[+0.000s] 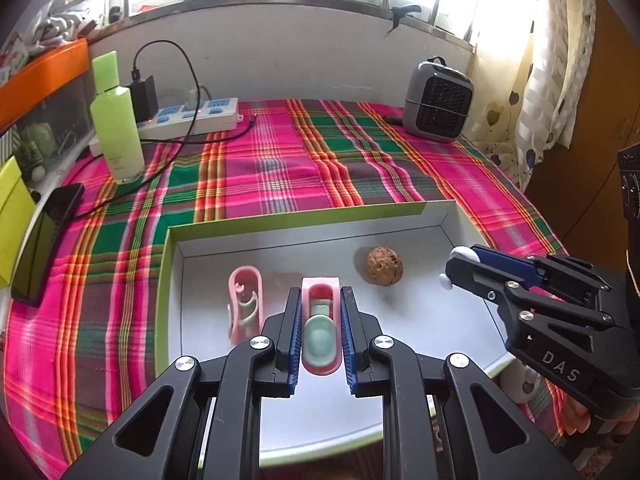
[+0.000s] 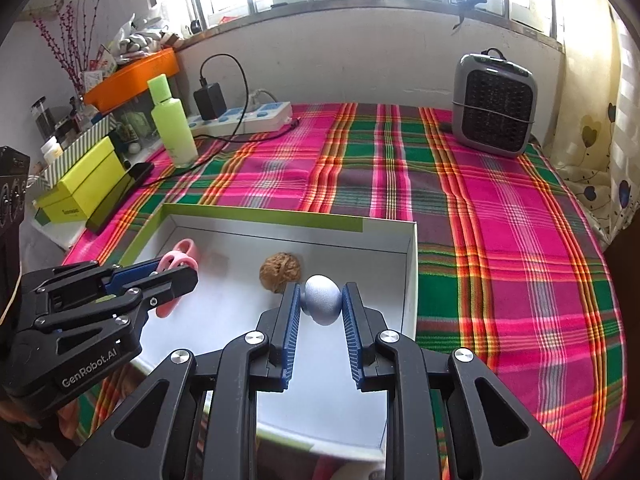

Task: Organize objects
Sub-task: 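Lower egg and pink-green clip into the tray and open both grippers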

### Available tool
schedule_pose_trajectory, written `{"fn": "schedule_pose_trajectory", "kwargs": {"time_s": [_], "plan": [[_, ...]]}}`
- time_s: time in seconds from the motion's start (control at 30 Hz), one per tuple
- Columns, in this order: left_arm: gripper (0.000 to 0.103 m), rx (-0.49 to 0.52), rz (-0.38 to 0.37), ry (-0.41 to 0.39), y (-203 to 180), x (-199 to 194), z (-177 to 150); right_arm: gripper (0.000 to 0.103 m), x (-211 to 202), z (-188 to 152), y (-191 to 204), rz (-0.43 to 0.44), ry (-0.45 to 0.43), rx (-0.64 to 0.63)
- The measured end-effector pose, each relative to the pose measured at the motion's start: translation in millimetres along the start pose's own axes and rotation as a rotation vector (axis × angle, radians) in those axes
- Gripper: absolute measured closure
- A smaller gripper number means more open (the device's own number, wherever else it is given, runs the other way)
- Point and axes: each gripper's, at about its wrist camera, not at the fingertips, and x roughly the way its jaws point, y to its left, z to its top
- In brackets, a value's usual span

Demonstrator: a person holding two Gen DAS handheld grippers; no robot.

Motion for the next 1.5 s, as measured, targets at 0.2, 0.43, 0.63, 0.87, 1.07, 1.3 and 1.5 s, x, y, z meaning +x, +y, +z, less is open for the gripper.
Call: {"fn": "schedule_pose_trajectory", "kwargs": {"time_s": [0.2,0.43,0.63,0.87,1.07,1.3,1.5], "plan": [[0.087,-0.016,0.000,0.028,1,18,10,0.080,17,8,-5,-0.011,0.025,0.004],[0.087,-0.015,0.023,0.048,3,33,15,0.080,28,15,-6,-0.028,0.037,-0.016],[0.087,-0.009,0.032,0.066,2,42,14,0.080,35,15,-8,-0.029,0.049,-0.015],[0.087,-0.013,0.033,0.073,3,47,14,0.080,38,14,-7,-0.035,0.055,-0.025],[0.087,-0.011,0.033,0.073,2,47,14,0.080,40,14,-7,-0.042,0.067,-0.032],[0.077,-0.011,0.046,0.073,3,47,14,0.080,40,14,-5,-0.062,0.071,-0.042],[0.068,-0.015,0.053,0.076,5,45,12,0.079,38,13,-4,-0.074,0.066,-0.042]]}}
